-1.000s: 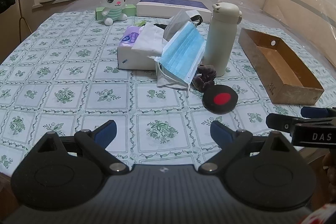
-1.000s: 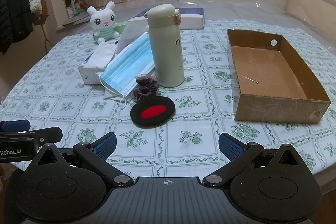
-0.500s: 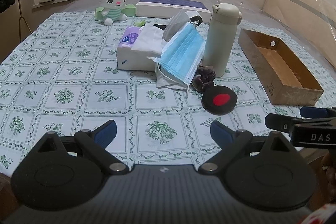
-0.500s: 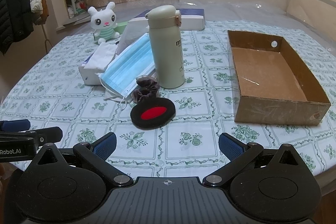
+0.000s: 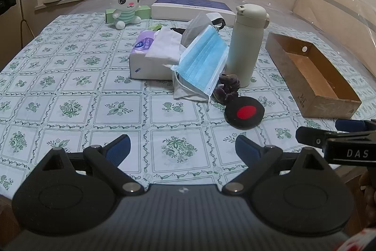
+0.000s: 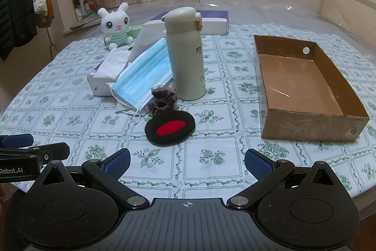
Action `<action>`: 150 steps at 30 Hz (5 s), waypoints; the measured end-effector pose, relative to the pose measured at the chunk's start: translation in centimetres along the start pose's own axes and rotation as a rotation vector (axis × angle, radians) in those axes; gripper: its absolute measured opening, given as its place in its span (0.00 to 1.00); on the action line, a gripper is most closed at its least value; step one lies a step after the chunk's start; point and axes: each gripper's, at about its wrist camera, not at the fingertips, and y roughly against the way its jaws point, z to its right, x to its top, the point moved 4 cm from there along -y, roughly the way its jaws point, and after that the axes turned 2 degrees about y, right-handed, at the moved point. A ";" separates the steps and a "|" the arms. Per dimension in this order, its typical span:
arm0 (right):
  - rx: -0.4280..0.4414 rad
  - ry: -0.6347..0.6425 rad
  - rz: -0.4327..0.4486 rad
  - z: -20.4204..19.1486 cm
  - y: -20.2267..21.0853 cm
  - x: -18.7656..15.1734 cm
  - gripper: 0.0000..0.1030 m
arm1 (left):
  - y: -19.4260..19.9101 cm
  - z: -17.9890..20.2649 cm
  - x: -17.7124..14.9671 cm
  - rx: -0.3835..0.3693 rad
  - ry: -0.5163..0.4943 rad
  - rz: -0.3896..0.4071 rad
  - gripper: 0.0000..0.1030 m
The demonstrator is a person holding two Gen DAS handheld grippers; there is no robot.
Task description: Organize soft objects
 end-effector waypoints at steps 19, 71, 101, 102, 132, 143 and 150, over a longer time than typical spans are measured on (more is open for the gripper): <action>0.000 0.001 0.000 0.1 0.0 0.1 1.00 | 0.0 -0.1 0.0 -0.001 0.000 -0.001 0.92; 0.147 0.313 -0.043 -1.4 -14.3 1.2 1.00 | -11.9 -1.5 4.0 -0.169 -0.351 0.016 0.92; -0.028 0.164 0.084 7.2 -10.2 3.4 0.77 | -16.9 8.6 4.7 -0.264 -0.701 0.088 0.57; -0.027 0.164 0.086 7.2 -10.2 3.3 0.77 | -17.4 8.9 4.6 -0.250 -0.731 0.089 0.51; -0.200 0.024 0.246 14.4 -1.9 5.2 0.77 | -10.2 14.9 7.9 -0.375 -0.450 0.112 0.08; -0.300 -0.114 0.200 23.8 -2.9 4.7 0.77 | -12.3 25.3 9.6 -0.517 -0.439 0.141 0.12; -0.266 -0.150 0.197 25.9 -3.9 3.9 0.77 | -14.6 27.5 8.5 -0.523 -0.438 0.112 0.34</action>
